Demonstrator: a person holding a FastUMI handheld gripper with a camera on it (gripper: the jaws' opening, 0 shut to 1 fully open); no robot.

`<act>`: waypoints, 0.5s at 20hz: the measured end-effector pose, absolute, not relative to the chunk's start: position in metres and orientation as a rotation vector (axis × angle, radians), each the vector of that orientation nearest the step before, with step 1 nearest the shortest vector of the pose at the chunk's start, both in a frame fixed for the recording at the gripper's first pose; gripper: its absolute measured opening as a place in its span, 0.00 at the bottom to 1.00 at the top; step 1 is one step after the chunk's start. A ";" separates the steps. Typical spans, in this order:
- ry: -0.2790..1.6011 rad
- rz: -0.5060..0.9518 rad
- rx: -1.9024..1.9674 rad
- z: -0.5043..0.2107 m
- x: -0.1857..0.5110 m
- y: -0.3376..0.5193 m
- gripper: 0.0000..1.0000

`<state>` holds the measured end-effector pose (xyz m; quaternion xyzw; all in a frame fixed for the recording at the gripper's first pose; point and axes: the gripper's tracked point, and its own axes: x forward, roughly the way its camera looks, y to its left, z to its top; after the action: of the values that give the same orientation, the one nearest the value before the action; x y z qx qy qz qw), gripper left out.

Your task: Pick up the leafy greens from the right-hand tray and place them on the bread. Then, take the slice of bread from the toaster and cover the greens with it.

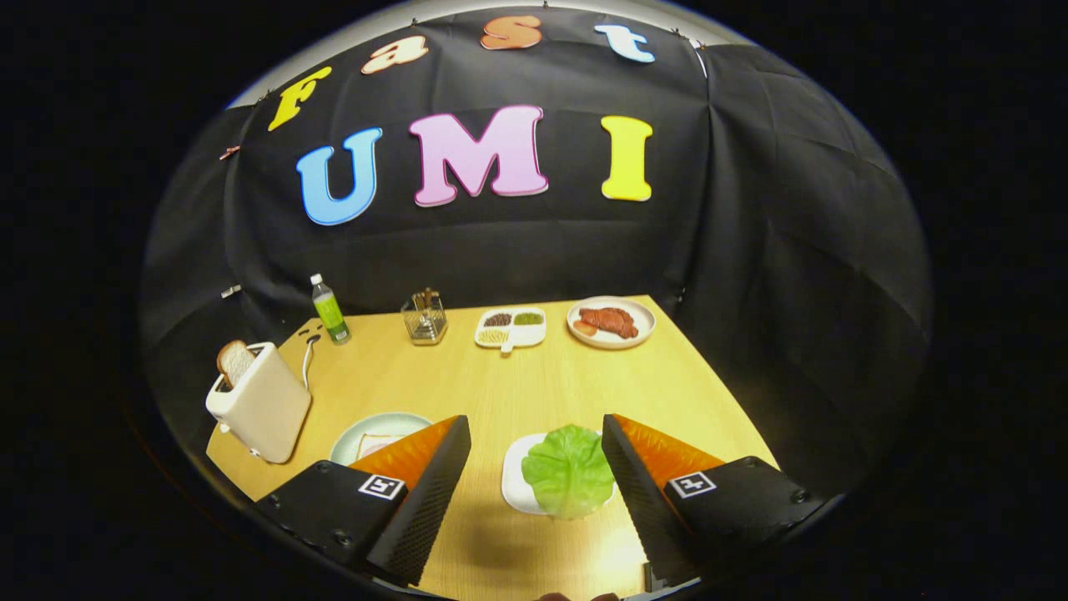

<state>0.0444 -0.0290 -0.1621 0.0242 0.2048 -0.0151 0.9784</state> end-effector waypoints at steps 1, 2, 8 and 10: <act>0.440 -0.032 0.045 -0.173 0.045 -0.031 0.98; 0.472 -0.029 0.038 -0.185 0.047 -0.033 0.98; 0.631 -0.021 0.017 -0.252 0.060 -0.046 0.98; 0.675 -0.027 -0.003 -0.275 0.065 -0.051 0.99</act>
<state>0.0649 -0.0509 -0.2748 -0.0013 0.3309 -0.0133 0.9436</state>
